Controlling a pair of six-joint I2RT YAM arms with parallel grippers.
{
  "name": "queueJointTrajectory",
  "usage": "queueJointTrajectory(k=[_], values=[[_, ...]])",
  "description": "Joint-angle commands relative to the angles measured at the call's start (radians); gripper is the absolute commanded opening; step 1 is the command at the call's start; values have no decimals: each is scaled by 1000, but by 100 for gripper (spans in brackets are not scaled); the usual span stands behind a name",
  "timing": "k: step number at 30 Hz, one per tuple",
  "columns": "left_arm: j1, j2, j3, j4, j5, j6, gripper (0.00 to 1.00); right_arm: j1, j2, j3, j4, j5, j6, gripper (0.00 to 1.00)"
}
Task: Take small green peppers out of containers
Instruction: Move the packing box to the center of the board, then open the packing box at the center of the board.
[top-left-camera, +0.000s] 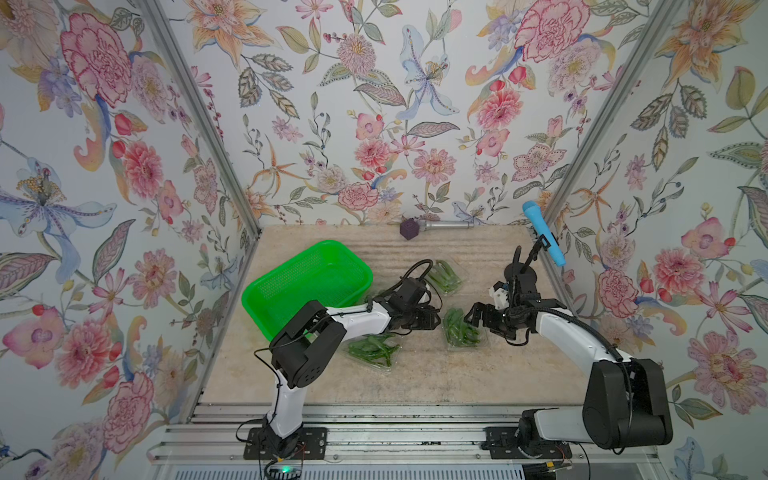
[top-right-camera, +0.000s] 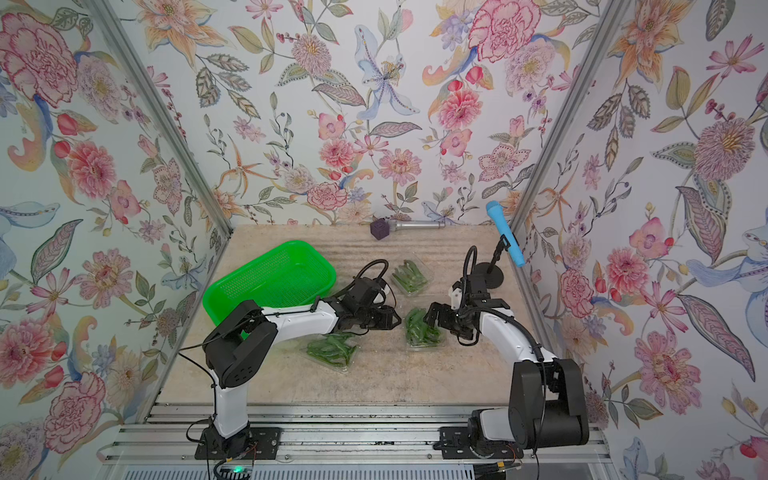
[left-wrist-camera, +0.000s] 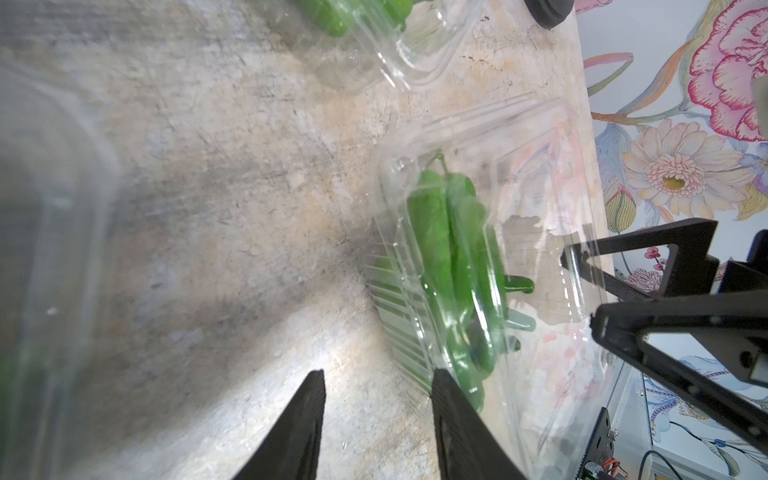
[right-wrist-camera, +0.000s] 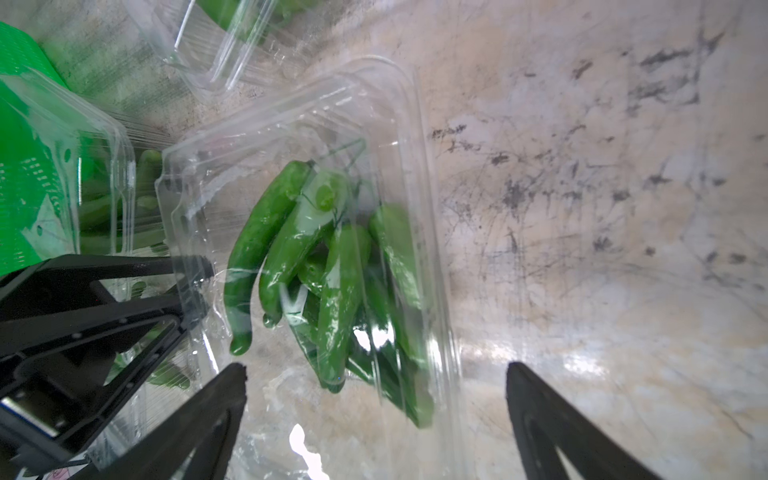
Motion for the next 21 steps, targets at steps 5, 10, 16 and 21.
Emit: queueJointTrajectory(k=[5, 10, 16, 21], values=[[-9, 28, 33, 35, 20, -25, 45, 1, 31, 25, 33, -35, 15, 98], [-8, 15, 27, 46, 23, -29, 45, 1, 43, 30, 41, -39, 14, 98], [-8, 29, 37, 30, 22, -24, 44, 2, 53, 34, 47, -39, 13, 98], [-8, 30, 39, 24, 18, -18, 44, 2, 56, 36, 47, -41, 12, 98]])
